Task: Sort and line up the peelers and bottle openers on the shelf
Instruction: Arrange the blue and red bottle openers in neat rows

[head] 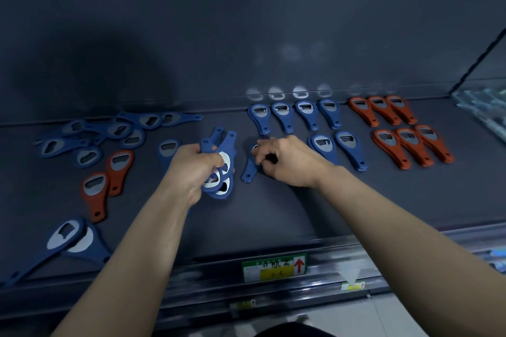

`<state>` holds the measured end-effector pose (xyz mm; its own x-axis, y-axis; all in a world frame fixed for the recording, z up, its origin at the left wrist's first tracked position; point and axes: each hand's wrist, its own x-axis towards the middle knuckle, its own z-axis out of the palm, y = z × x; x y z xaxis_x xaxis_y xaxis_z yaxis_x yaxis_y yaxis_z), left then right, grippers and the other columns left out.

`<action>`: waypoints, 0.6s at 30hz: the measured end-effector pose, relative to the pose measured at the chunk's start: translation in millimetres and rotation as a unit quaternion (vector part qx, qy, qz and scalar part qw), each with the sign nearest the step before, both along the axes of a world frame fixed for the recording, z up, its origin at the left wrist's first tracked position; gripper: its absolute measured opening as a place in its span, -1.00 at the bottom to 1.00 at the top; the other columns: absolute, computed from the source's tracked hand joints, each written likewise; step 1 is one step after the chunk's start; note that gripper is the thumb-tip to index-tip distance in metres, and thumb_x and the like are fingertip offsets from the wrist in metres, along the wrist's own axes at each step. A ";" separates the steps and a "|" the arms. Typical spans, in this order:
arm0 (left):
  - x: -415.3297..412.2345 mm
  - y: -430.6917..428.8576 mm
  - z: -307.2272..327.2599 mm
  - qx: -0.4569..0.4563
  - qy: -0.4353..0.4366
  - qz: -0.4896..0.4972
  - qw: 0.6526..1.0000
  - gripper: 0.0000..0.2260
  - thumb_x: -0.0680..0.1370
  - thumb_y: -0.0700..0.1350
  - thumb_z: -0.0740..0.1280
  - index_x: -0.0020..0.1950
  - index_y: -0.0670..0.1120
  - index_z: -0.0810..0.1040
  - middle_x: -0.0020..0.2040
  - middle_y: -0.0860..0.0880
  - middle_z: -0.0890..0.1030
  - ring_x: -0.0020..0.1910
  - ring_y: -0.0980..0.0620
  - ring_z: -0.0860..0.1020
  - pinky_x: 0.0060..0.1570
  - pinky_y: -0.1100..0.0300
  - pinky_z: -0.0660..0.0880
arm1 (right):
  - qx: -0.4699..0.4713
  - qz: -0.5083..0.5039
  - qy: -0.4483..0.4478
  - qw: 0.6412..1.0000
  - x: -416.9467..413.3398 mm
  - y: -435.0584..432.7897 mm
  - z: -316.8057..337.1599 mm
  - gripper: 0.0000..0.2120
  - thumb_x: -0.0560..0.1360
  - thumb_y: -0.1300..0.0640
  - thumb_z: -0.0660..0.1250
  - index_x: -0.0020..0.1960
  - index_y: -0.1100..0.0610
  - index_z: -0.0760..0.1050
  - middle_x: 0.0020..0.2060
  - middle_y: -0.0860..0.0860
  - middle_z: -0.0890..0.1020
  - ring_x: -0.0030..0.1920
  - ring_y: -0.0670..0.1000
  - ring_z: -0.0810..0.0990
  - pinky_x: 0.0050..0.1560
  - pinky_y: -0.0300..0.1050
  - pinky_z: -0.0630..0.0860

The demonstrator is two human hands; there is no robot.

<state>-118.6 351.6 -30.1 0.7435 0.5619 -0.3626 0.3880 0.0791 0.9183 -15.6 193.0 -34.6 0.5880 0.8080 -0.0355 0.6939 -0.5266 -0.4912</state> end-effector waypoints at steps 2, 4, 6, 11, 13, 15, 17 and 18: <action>0.2 0.2 0.6 0.016 0.006 -0.016 1.000 -0.85 0.41 -0.38 0.32 -0.21 -0.15 0.57 -0.35 -0.08 0.60 -0.34 0.00 0.54 -0.40 0.26 0.37 | 0.006 0.011 -0.014 1.000 -2.1 1.1 0.9 -0.79 0.49 0.20 0.28 0.10 0.07 0.56 0.12 -0.02 0.61 0.35 -0.03 0.40 0.30 -0.07 0.38; 1.3 -1.1 2.6 0.025 0.007 -0.047 0.999 -0.87 0.41 -0.36 0.35 -0.17 -0.14 0.60 -0.31 -0.06 0.61 -0.32 0.02 0.53 -0.36 0.26 0.42 | 0.021 0.013 -0.015 1.000 -4.3 4.2 3.2 -0.70 0.49 0.16 0.30 0.23 0.06 0.48 0.24 0.00 0.52 0.36 -0.01 0.37 0.29 -0.06 0.37; 2.3 0.5 4.4 0.028 0.001 -0.070 0.997 -0.88 0.40 -0.35 0.37 -0.16 -0.16 0.63 -0.31 -0.05 0.64 -0.33 0.02 0.56 -0.31 0.24 0.47 | 0.037 0.003 -0.016 0.999 -7.9 7.7 5.4 -0.69 0.48 0.16 0.32 0.21 0.09 0.40 0.20 0.02 0.50 0.24 0.05 0.45 0.14 -0.08 0.41; 3.2 9.2 9.4 0.042 0.018 -0.159 0.986 -0.87 0.42 -0.34 0.39 -0.10 -0.17 0.64 -0.23 -0.09 0.68 -0.24 -0.02 0.62 -0.12 0.14 0.51 | 0.044 0.024 -0.080 0.996 -14.5 6.6 8.2 -0.43 0.45 0.27 0.30 0.42 0.08 0.24 0.31 0.00 0.27 0.27 0.04 0.26 0.26 -0.12 0.29; 5.2 8.5 9.0 0.043 0.027 -0.174 0.984 -0.86 0.42 -0.33 0.40 -0.09 -0.13 0.64 -0.25 -0.06 0.69 -0.24 0.01 0.62 -0.16 0.19 0.51 | -0.007 0.045 -0.113 0.993 -12.6 6.7 9.4 -0.49 0.51 0.23 0.30 0.43 0.09 0.29 0.33 0.01 0.35 0.29 0.04 0.24 0.30 -0.07 0.24; 7.5 8.7 7.9 0.037 0.033 -0.177 0.983 -0.83 0.42 -0.32 0.41 -0.07 -0.09 0.64 -0.24 -0.04 0.69 -0.24 0.04 0.62 -0.22 0.23 0.48 | -0.043 0.040 -0.123 0.991 -9.7 4.5 11.5 -0.62 0.52 0.16 0.31 0.33 0.10 0.43 0.19 0.02 0.50 0.22 0.03 0.30 0.25 -0.05 0.25; 9.4 12.2 6.6 0.041 0.030 -0.167 0.985 -0.81 0.42 -0.30 0.43 -0.05 -0.04 0.63 -0.18 -0.01 0.69 -0.20 0.08 0.62 -0.21 0.28 0.46 | -0.052 0.010 -0.128 0.990 -9.0 -1.3 12.8 -0.71 0.51 0.11 0.33 0.22 0.10 0.52 0.06 0.03 0.56 0.14 0.05 0.33 0.19 -0.07 0.29; 10.0 15.1 5.8 0.049 0.028 -0.159 0.986 -0.80 0.42 -0.30 0.43 -0.07 -0.02 0.62 -0.18 0.01 0.68 -0.21 0.10 0.62 -0.21 0.30 0.45 | -0.048 -0.020 -0.132 0.990 -9.6 -4.1 12.7 -0.74 0.50 0.09 0.34 0.17 0.11 0.55 0.02 0.05 0.56 0.11 0.07 0.34 0.16 -0.08 0.31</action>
<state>-108.6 366.7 -24.3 0.8678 0.3387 -0.3635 0.4294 -0.1432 0.8917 -25.2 189.0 -22.0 0.6187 0.7841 0.0483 0.7691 -0.5920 -0.2408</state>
